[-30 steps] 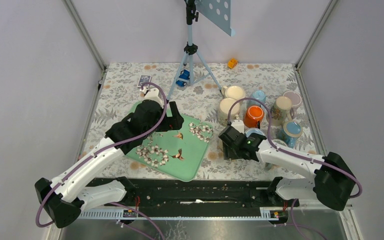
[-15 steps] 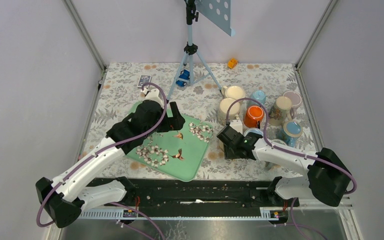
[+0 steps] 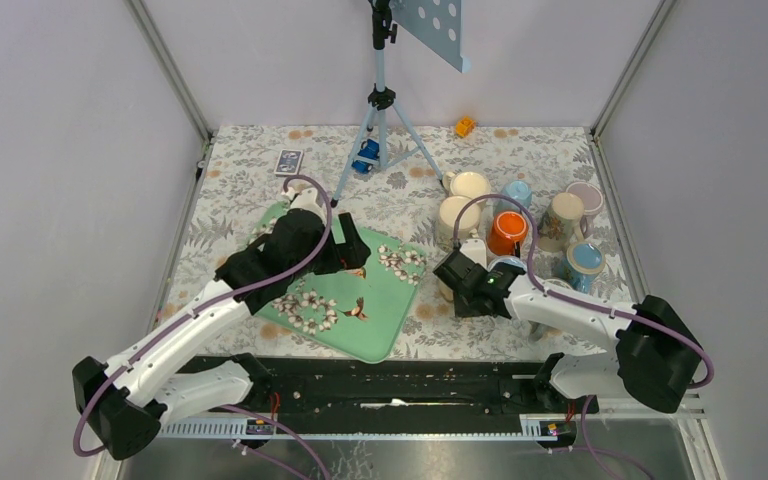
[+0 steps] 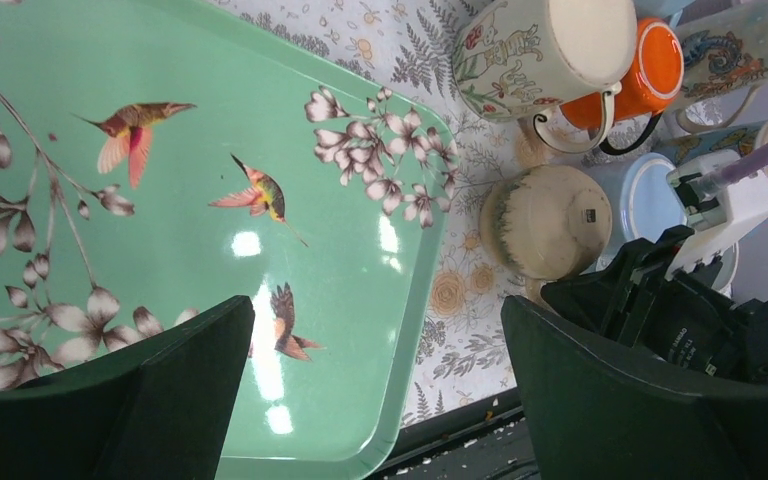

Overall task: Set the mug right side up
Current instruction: Turn over the cup at the center of the board.

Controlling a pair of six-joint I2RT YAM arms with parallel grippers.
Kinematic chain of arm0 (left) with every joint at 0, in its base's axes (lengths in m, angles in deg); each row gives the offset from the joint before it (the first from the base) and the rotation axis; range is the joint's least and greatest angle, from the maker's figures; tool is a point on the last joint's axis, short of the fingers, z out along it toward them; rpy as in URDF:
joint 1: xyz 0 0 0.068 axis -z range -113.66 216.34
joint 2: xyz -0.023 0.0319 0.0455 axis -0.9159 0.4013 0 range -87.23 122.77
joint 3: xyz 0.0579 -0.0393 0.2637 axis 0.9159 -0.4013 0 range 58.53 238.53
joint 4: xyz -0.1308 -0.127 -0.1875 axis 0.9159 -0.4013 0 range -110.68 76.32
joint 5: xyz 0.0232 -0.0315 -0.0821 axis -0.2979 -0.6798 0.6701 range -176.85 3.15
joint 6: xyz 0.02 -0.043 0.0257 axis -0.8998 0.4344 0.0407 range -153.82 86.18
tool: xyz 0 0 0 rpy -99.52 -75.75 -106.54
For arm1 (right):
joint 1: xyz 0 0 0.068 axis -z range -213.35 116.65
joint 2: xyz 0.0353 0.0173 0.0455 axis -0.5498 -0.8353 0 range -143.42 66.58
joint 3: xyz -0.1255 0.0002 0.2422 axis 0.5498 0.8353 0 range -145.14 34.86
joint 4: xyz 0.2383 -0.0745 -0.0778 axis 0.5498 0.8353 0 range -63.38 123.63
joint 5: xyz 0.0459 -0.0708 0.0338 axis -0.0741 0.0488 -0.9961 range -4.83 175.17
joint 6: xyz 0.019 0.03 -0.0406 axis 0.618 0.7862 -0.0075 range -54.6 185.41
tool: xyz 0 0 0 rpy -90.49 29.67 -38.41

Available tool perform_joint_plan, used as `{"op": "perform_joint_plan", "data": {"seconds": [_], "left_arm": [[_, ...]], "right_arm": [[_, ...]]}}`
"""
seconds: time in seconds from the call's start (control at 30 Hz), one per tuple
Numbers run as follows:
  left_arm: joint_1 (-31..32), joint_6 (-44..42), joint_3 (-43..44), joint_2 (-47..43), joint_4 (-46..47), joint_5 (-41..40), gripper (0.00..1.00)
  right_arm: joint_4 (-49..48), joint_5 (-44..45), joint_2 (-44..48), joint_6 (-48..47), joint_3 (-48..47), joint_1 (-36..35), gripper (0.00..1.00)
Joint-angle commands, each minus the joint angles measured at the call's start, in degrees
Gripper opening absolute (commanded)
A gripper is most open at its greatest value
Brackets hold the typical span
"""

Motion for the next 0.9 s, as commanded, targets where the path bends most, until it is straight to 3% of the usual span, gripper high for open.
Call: {"op": "perform_joint_plan", "data": {"seconds": [0.0, 0.57, 0.7, 0.87], "left_arm": [[-0.4, 2.7, -1.9, -2.2, 3.0, 2.1, 0.99], [-2.0, 7.9, -9.0, -4.2, 10.3, 12.2, 0.99], [-3.2, 10.6, -11.1, -5.3, 13.7, 16.4, 0.99], [-6.1, 14.3, -14.8, -6.2, 20.7, 24.3, 0.99]], "right_arm": [[3.3, 1.3, 1.2, 0.5, -4.3, 0.4, 0.0], [7.9, -3.3, 9.7, 4.6, -11.7, 0.4, 0.0], [4.3, -5.6, 11.7, 7.2, -12.4, 0.4, 0.0], [-8.2, -11.1, 12.3, 11.4, -12.5, 0.4, 0.0]]}}
